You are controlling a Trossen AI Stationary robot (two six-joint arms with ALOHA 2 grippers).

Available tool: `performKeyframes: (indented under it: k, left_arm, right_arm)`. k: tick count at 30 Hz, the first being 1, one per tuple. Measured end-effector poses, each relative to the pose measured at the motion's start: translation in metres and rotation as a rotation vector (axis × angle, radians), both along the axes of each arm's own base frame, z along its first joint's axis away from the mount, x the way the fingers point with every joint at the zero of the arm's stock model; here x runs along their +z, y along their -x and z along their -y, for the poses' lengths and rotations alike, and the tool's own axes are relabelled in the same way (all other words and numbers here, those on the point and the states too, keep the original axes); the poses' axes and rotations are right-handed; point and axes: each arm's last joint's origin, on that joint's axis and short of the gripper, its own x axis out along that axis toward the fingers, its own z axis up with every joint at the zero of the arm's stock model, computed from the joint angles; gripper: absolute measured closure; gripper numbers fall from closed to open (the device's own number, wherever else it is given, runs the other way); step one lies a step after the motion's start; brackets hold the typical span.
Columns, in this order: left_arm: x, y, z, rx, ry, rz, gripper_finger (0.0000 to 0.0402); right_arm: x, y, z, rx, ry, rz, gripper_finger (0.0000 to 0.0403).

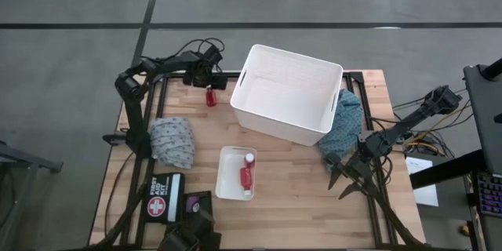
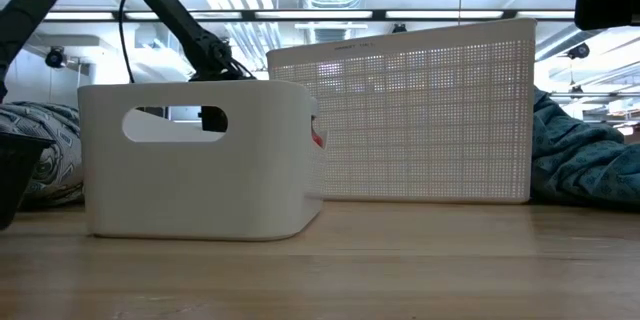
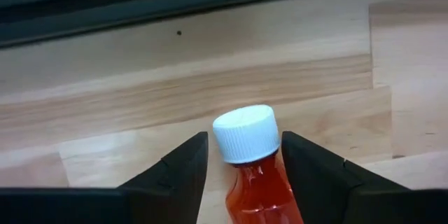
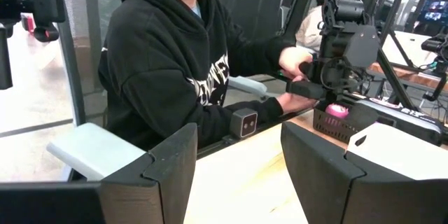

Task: Pick & Place Medicine items
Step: Put the red medicine bottle into the small white bin

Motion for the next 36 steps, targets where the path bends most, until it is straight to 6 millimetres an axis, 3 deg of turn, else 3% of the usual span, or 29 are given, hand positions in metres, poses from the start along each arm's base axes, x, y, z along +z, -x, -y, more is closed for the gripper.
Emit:
performKeyframes:
  k: [16, 26, 36]
  left_arm:
    - [-0.003, 0.001, 0.002, 0.006, 0.013, -0.001, 0.0258]
    - [-0.001, 0.002, 0.004, 0.004, 0.042, 0.002, 0.0261]
    - [0.030, 0.002, 0.015, -0.024, -0.036, 0.027, 0.0261]
  right_arm:
    - [0.000, 0.000, 0.000, 0.000, 0.001, 0.001, 0.0197]
    - [0.000, 0.000, 0.000, 0.000, 0.000, 0.000, 0.0197]
    - [0.000, 0.000, 0.000, 0.000, 0.000, 0.001, 0.0197]
